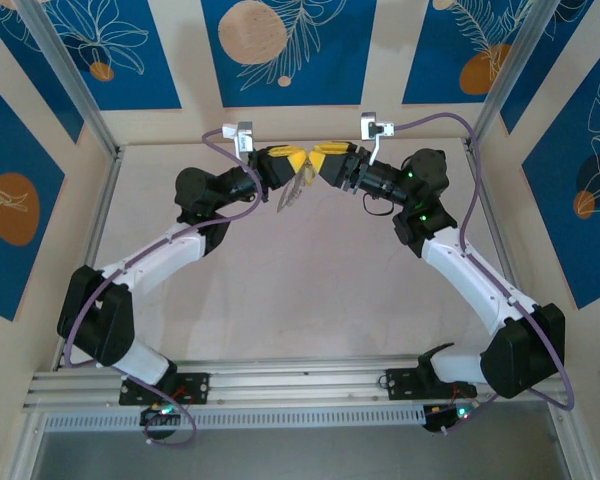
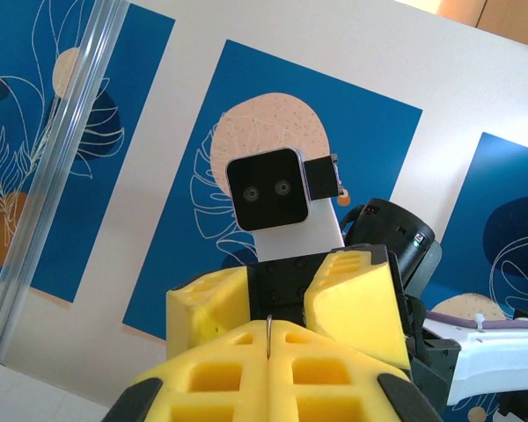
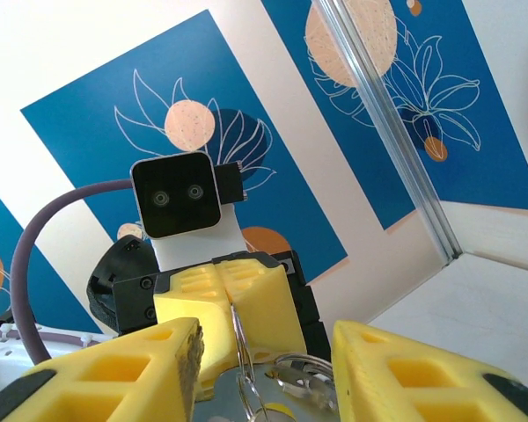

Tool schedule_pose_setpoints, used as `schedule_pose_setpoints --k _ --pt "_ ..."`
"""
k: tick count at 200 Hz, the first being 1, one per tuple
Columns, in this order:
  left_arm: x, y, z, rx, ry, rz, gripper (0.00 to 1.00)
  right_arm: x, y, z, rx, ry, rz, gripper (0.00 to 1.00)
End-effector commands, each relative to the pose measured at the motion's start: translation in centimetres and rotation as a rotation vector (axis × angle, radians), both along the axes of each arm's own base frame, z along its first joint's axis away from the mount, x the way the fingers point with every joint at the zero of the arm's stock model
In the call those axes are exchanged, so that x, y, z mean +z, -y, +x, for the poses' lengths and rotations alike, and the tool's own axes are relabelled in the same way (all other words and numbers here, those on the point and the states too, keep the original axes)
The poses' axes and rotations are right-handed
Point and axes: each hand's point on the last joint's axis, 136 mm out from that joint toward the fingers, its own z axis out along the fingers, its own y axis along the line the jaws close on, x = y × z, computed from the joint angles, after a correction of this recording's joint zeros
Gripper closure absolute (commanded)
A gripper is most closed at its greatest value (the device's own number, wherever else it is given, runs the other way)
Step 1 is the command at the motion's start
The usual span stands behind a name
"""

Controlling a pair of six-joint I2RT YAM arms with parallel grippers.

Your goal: Put the keys on the keyring

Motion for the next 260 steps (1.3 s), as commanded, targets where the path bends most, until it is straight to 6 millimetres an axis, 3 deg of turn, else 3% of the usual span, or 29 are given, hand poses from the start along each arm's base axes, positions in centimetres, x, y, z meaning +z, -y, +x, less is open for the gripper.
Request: schedule_pose_setpoints --k 1,53,89,115,138,166,209,260 --pt "1.3 -0.3 -0.9 0.004 0.055 -0.041 1.0 0.8 -0.3 -0.7 0.022 0.039 0.002 0.59" --pt "1.1 -0.2 -0.8 0.007 0.053 -0.034 1.0 0.3 -1.1 -1.1 0.058 0.031 -0.013 0.7" --pt "1.1 -0.1 -0.9 0.001 0.054 -0.032 1.0 0.2 -1.1 -1.0 0.058 0.034 -0.023 1.0" --pt "1.2 -0.1 -1.0 0.003 0.052 -0.027 1.0 0.2 -0.8 -0.8 0.047 0.038 -0.032 1.0" --pt "1.0 -0.3 -0.9 0.024 0.059 0.007 0.66 0.0 0.0 -0.3 0.029 0.034 -0.066 1.0" --pt "0.8 -1.2 -0.5 0.064 0.078 0.079 0.44 0.0 1.0 -0.1 0.044 0.048 -0.143 1.0" --pt "0.3 -1.7 -0.5 0.049 0.126 0.243 0.32 -0.9 1.9 -0.3 0.114 0.067 -0.305 1.0" --pt "-0.7 -0.8 -0.4 -0.024 0.16 0.427 0.27 -1.9 2.2 -0.3 0.164 0.086 -0.453 1.0"
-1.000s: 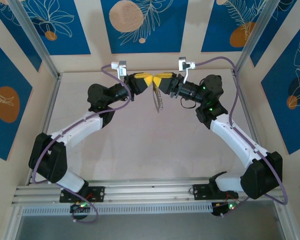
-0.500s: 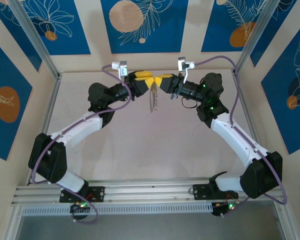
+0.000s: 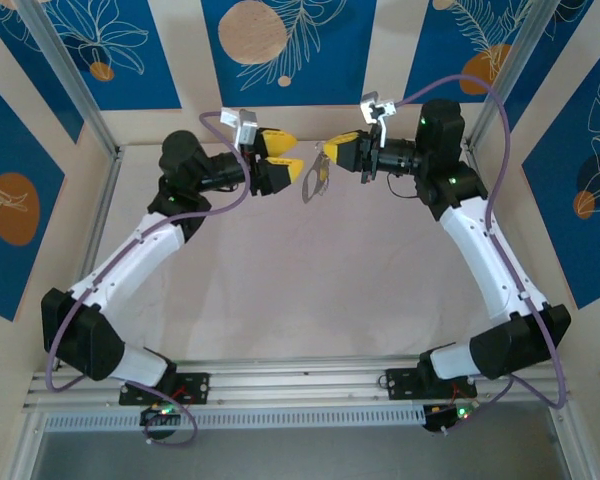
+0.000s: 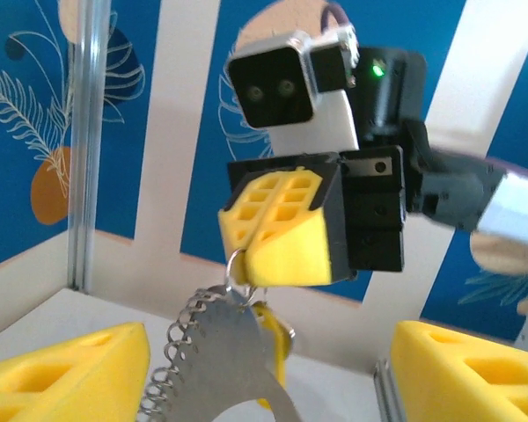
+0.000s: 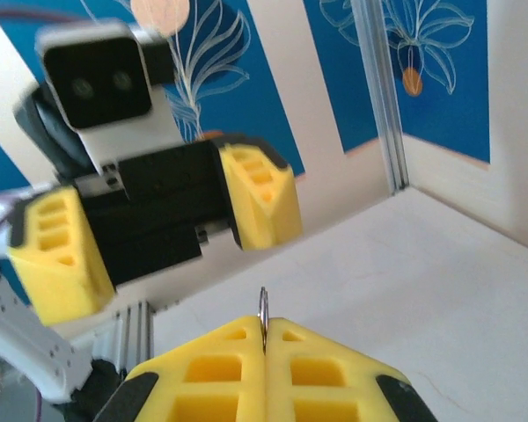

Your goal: Put the keys on the keyring

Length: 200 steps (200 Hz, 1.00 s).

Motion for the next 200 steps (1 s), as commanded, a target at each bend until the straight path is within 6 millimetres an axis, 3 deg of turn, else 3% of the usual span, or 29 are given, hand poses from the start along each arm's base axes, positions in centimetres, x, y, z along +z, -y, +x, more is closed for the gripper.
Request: schedule_pose_setpoints --k 1,32,105,200 --pt "-1.3 0.2 -0.5 -0.065 0.025 0.125 0.27 -1.8 0.0 -1.2 0.078 -0.018 -0.105 1.0" --pt "-1.7 0.5 -0.1 -0.117 0.011 0.18 0.29 -2.0 -0.2 -1.7 0.131 -0.025 -0.141 1.0" --pt "-2.1 1.2 0.3 -0.201 -0.026 0.214 0.47 -1.9 -1.0 -2.5 0.181 -0.023 -0.147 1.0" --pt "-2.4 2.2 0.3 -0.261 -0.062 0.186 0.55 -2.0 -1.8 -2.4 0.189 -0.014 -0.147 1.0"
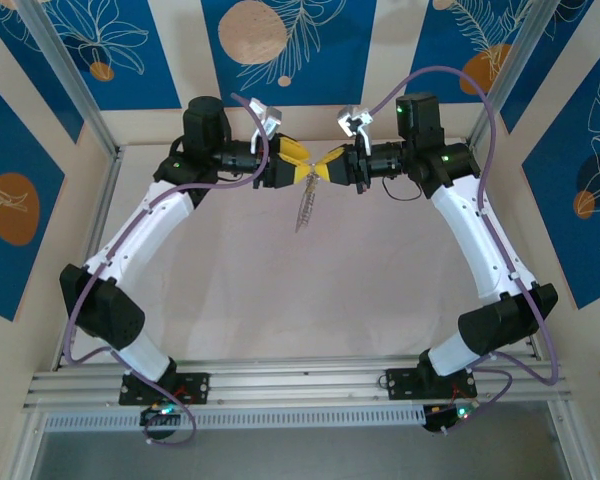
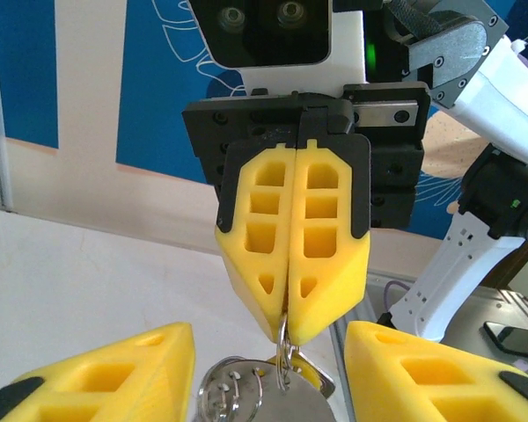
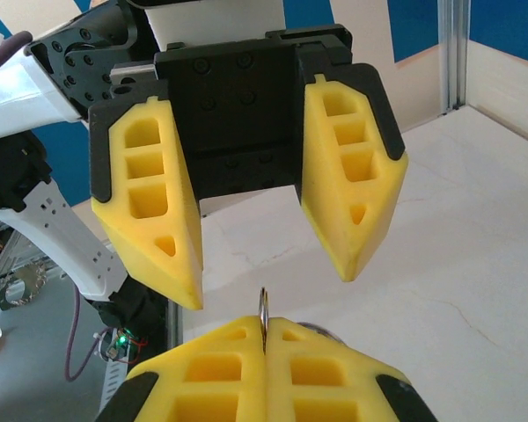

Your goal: Put the keys on the keyring

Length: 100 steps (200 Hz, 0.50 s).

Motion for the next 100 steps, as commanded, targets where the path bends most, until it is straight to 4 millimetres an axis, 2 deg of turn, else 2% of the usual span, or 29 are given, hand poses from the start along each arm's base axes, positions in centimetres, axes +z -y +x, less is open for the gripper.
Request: schedule_pose_setpoints --k 1,37,72,85,100 --pt "0.8 0.4 -0.3 -0.047 0.014 -0.024 0.55 1.1 -0.3 -0.6 0.035 0.03 0.023 1.0" --pt "0.4 1.1 -0.7 -0.07 0.004 -0.021 0.68 1.1 -0.4 -0.5 0.034 0.033 0.024 1.0" --pt "0.5 1.5 -0.8 -0.068 0.017 -0.027 0.95 0.9 -0.3 -0.5 0.033 0.033 0.021 1.0" --pt "0.6 1.5 -0.7 -0.064 0.022 -0.036 1.0 0.8 -0.3 -0.5 0.032 0.031 0.02 1.0" --pt "1.0 1.5 -0.7 -0.06 0.029 -0.049 1.0 0.7 -0.3 -0.4 0.028 0.033 0.018 1.0"
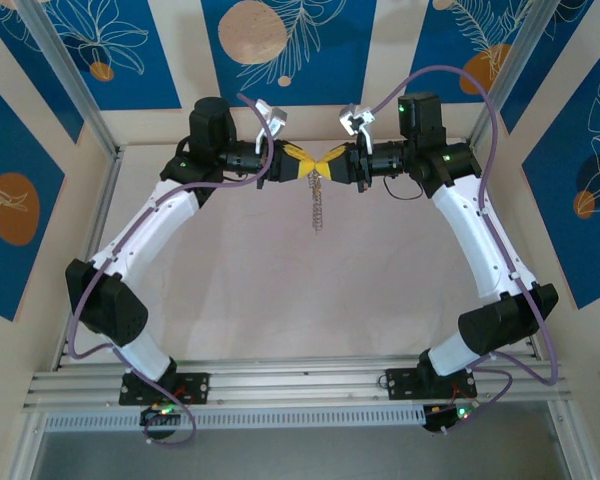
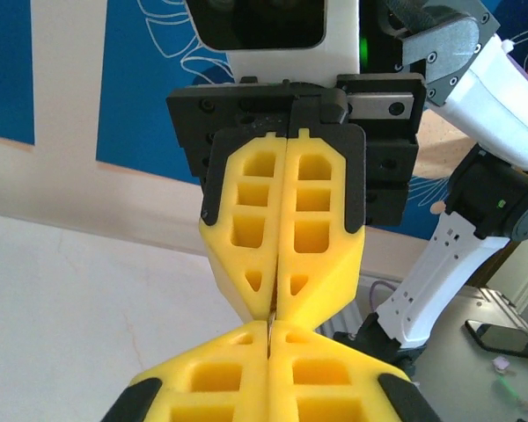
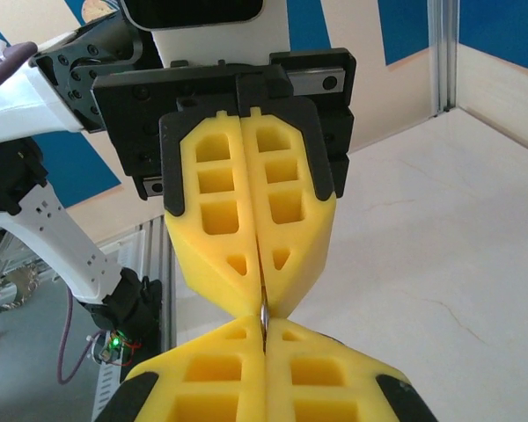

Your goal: Put the keys on the keyring

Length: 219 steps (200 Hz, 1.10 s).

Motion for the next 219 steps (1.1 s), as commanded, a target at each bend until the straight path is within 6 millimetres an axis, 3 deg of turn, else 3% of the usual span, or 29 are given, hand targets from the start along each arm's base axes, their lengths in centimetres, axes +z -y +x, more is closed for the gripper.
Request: schedule_pose_setpoints --k 1,12,30,52,82,115,150,219 --pt "1.4 0.5 -0.3 -0.013 0.053 -0.041 1.0 0.7 -0.3 -0.7 0.036 0.026 0.019 1.0" --pt "1.5 0.4 -0.2 0.0 0.057 -0.052 1.0 0.5 -0.1 -0.3 0.01 0.02 0.012 1.0" --pt "1.9 0.2 0.0 0.039 0.071 -0.076 1.0 0.8 1.2 0.4 -0.051 0.011 0.044 0.68" --pt "2.1 -0.1 0.4 0.093 0.074 -0.114 1.0 1.2 3.3 0.7 -0.149 0.027 0.118 0.54" --pt "2.5 -0.7 0.7 0.162 0.046 -0.189 1.0 0.0 5.0 0.6 -0.306 0.031 0.19 0.51" --pt "2.6 -1.3 0.4 0.198 0.008 -0.266 1.0 -2.2 5.1 0.5 -0.445 0.054 0.225 0.48" --pt "2.7 -1.4 -0.2 0.21 -0.006 -0.303 1.0 -3.0 3.5 0.0 -0.496 0.106 0.214 0.45" --pt "2.8 -1.1 -1.0 0.199 -0.01 -0.321 1.0 -2.5 0.4 -0.1 -0.473 0.179 0.174 0.43"
